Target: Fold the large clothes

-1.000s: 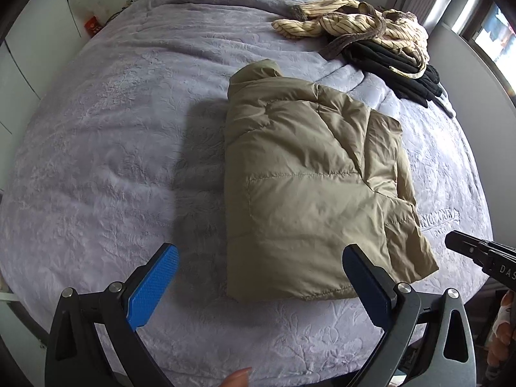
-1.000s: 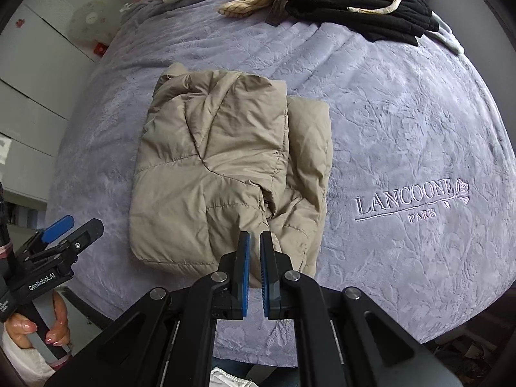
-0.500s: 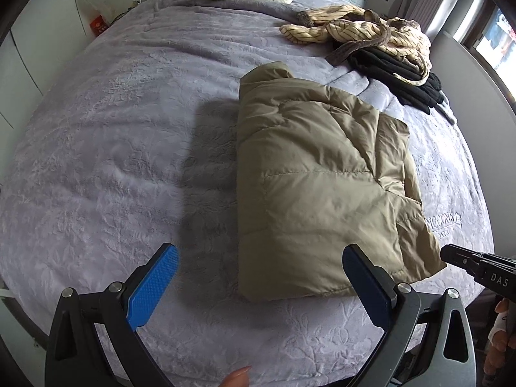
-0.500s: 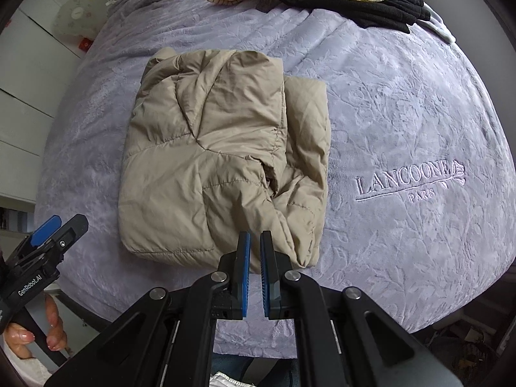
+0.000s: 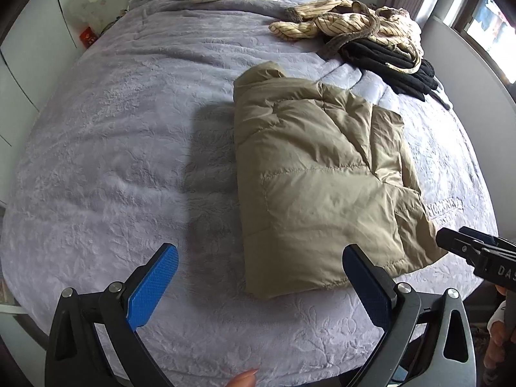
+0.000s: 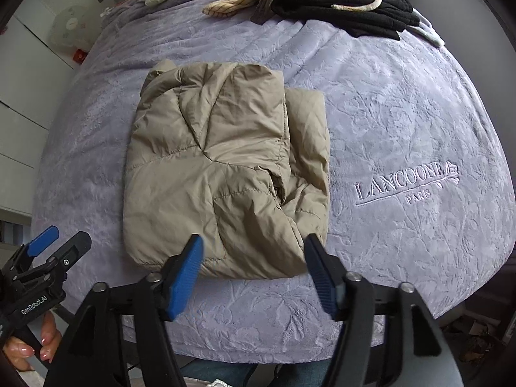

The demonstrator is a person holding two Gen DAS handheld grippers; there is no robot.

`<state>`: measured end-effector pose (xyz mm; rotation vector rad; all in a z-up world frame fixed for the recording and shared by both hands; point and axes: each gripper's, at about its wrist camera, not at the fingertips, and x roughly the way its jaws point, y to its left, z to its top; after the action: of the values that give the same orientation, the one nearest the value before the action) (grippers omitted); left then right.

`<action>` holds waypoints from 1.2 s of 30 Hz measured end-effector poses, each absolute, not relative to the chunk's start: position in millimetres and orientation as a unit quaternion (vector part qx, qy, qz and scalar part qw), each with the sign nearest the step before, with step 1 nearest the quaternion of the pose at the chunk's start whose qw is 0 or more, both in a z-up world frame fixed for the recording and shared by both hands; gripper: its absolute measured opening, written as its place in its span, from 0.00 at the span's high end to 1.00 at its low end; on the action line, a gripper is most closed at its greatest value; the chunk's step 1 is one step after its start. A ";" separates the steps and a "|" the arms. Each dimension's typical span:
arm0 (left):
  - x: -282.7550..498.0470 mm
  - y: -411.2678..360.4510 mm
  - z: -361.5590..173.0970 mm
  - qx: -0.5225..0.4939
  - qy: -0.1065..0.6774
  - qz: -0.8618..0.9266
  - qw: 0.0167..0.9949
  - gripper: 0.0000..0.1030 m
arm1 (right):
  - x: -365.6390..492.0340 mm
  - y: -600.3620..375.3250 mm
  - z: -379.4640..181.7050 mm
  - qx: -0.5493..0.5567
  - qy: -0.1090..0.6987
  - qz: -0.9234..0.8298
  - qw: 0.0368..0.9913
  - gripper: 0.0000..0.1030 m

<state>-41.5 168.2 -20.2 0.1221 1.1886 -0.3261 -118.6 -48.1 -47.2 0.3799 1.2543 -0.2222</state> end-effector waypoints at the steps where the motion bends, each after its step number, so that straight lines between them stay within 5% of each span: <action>1: -42.2 168.2 -17.6 0.058 0.555 -0.151 0.816 0.01 | -119.1 -47.4 -44.8 0.174 0.577 -0.103 0.791 0.22; 9: -49.5 162.7 -1.1 0.058 0.536 -0.126 0.833 0.01 | -122.3 -52.9 -25.0 0.142 0.527 -0.114 0.830 0.12; 11: -52.4 160.9 1.8 0.055 0.539 -0.117 0.833 0.01 | -122.9 -56.5 -20.9 0.129 0.527 -0.123 0.831 0.00; 36: -88.8 165.9 45.7 0.056 0.493 -0.087 0.864 0.01 | -153.0 -42.2 21.0 0.115 0.482 -0.119 0.860 0.00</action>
<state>-88.8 165.9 45.7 0.1184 1.0333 -0.1819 -153.0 -42.2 21.0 0.2421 1.0122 -0.2495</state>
